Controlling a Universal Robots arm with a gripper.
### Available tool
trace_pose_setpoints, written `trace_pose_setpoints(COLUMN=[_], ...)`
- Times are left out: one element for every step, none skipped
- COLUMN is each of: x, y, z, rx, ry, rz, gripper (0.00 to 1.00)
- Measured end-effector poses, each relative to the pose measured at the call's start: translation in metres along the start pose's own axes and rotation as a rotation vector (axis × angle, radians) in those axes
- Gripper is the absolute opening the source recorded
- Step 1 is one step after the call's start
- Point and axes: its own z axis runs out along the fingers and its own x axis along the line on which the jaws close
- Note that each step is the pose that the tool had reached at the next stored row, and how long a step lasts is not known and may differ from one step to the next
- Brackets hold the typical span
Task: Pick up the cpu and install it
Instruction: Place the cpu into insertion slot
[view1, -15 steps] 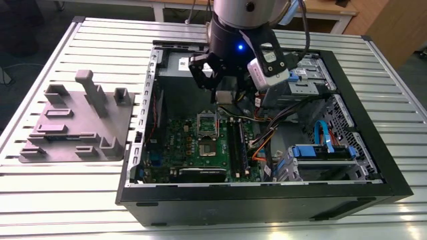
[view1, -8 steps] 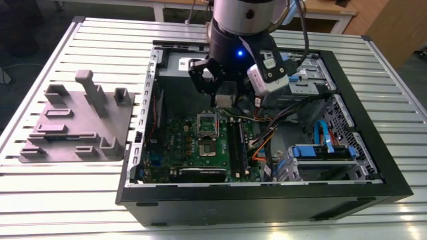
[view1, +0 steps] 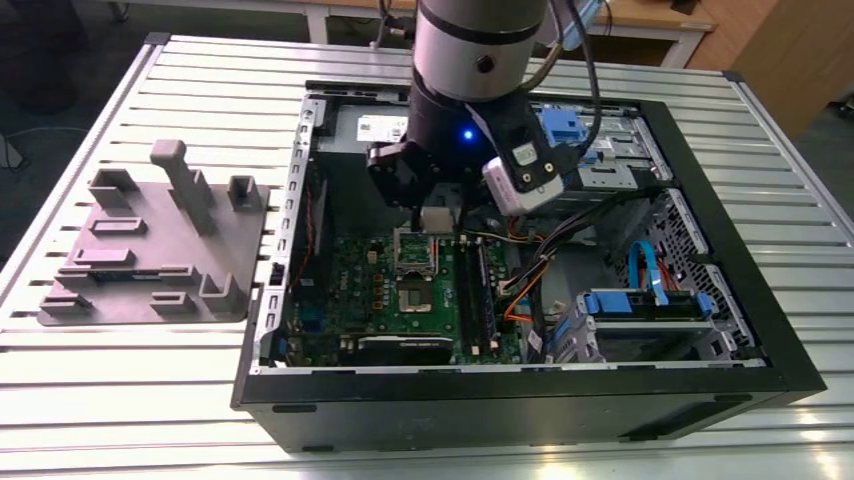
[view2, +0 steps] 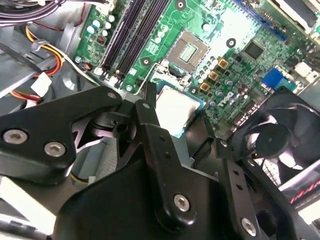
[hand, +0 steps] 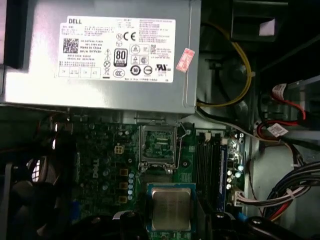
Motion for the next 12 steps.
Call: trace_pose_setpoints(x=[0.0, 0.0001, 0.0, 0.0001, 0.0001, 0.0001, 0.0001, 0.0002, 0.0003, 0.0005, 0.0006, 0.0005], y=[-0.0014, -0.0025, -0.0036, -0.0046, -0.0055, -0.0065, -0.0077, -0.0099, -0.0128, -0.0157, -0.0176, -0.0186], z=[0.0018, 0.0036, 0.0055, 0.0073, 0.0091, 0.0108, 0.0126, 0.0143, 0.016, 0.0178, 0.0195, 0.0214], rx=[-0.0001, -0.0001, -0.0001, -0.0002, -0.0003, -0.0002, -0.0001, 0.0, -0.0001, -0.0003, -0.0003, -0.0005], ry=[0.0001, 0.0003, 0.0004, 0.0003, 0.0003, 0.0003, 0.0004, 0.0013, 0.0023, 0.0026, 0.0026, 0.0025], rz=[-0.001, -0.002, -0.002, -0.002, -0.002, -0.002, -0.002, -0.003, -0.003, -0.003, -0.003, -0.003], gripper=[0.47, 0.47, 0.47, 0.47, 0.47, 0.47, 0.47, 0.47, 0.47, 0.47, 0.47, 0.47])
